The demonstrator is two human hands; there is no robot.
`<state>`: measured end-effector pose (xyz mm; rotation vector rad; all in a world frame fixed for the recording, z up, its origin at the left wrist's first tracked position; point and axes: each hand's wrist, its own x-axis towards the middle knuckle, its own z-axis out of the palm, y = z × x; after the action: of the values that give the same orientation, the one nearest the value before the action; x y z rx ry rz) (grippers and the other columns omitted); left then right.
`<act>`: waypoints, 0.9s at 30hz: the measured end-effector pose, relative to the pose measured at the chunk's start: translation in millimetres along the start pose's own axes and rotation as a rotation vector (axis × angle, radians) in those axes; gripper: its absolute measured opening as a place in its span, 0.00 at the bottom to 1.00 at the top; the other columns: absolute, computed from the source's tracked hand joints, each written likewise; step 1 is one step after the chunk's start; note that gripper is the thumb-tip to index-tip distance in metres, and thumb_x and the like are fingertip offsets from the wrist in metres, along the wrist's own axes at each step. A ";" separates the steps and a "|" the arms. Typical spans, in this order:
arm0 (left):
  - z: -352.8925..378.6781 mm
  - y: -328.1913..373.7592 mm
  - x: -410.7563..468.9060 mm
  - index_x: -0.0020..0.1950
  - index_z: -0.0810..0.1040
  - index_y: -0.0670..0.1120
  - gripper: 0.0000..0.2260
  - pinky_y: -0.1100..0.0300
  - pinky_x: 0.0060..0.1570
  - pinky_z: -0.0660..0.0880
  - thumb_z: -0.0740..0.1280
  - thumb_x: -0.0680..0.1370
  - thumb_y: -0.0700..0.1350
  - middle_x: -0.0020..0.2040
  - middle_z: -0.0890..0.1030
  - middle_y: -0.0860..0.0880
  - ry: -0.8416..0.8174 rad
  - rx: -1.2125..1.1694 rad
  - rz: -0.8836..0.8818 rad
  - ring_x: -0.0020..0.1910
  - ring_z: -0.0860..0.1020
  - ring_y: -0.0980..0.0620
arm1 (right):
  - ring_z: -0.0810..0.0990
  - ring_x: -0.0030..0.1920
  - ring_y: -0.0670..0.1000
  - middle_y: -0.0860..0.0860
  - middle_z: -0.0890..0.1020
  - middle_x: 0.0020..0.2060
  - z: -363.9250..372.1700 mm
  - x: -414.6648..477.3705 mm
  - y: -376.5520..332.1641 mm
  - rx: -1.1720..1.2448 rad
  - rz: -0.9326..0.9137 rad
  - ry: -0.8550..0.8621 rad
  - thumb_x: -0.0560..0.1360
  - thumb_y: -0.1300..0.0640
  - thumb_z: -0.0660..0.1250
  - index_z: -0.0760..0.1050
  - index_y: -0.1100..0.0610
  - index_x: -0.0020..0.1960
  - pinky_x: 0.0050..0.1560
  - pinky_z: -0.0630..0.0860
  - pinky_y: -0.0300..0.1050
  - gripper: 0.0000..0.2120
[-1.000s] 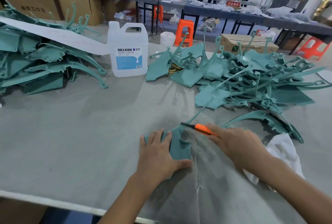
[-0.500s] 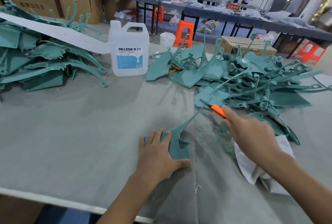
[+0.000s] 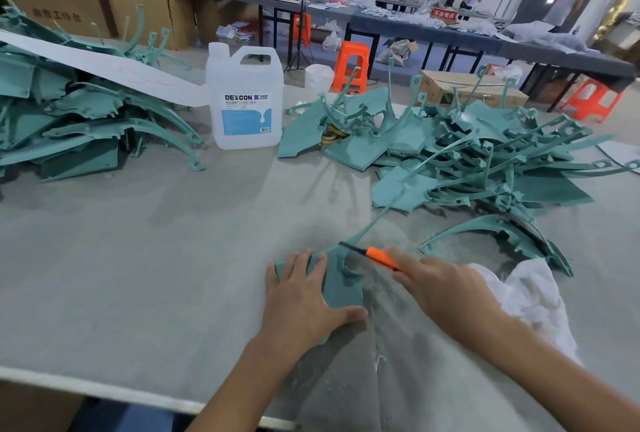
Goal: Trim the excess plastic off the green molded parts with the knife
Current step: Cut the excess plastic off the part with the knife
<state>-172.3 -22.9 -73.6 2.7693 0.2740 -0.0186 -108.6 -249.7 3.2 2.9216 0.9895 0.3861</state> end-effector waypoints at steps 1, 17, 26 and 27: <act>-0.1 -0.1 -0.1 0.82 0.50 0.56 0.57 0.40 0.77 0.40 0.47 0.59 0.86 0.81 0.53 0.52 0.003 0.000 0.003 0.80 0.48 0.51 | 0.74 0.26 0.48 0.44 0.72 0.31 -1.0 4.1 11.7 -0.013 0.048 0.029 0.77 0.33 0.39 0.59 0.31 0.74 0.24 0.62 0.41 0.28; -65.8 -48.8 -13.3 0.78 0.57 0.58 0.50 0.50 0.73 0.57 0.57 0.62 0.81 0.77 0.61 0.54 -0.103 -0.011 0.014 0.76 0.57 0.52 | 0.79 0.34 0.44 0.38 0.81 0.42 56.2 -33.8 -35.7 0.891 0.515 0.422 0.81 0.38 0.57 0.69 0.31 0.69 0.37 0.78 0.47 0.17; -50.9 47.0 61.1 0.74 0.64 0.48 0.23 0.49 0.70 0.67 0.56 0.83 0.59 0.72 0.71 0.50 0.169 -0.518 0.049 0.71 0.70 0.49 | 0.82 0.38 0.45 0.42 0.83 0.43 75.4 -36.6 -38.9 0.988 0.645 0.551 0.79 0.33 0.57 0.68 0.27 0.68 0.42 0.81 0.46 0.17; -47.1 55.2 68.4 0.71 0.66 0.48 0.21 0.46 0.68 0.69 0.54 0.84 0.59 0.69 0.74 0.49 0.175 -0.500 0.026 0.67 0.72 0.47 | 0.82 0.39 0.44 0.42 0.84 0.43 75.3 -36.8 -38.7 0.978 0.652 0.556 0.79 0.34 0.57 0.67 0.26 0.67 0.43 0.81 0.47 0.17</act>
<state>-95.6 -44.2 -13.6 2.2771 0.2473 0.2641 -141.5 -237.3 -82.2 4.1436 0.1457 1.0226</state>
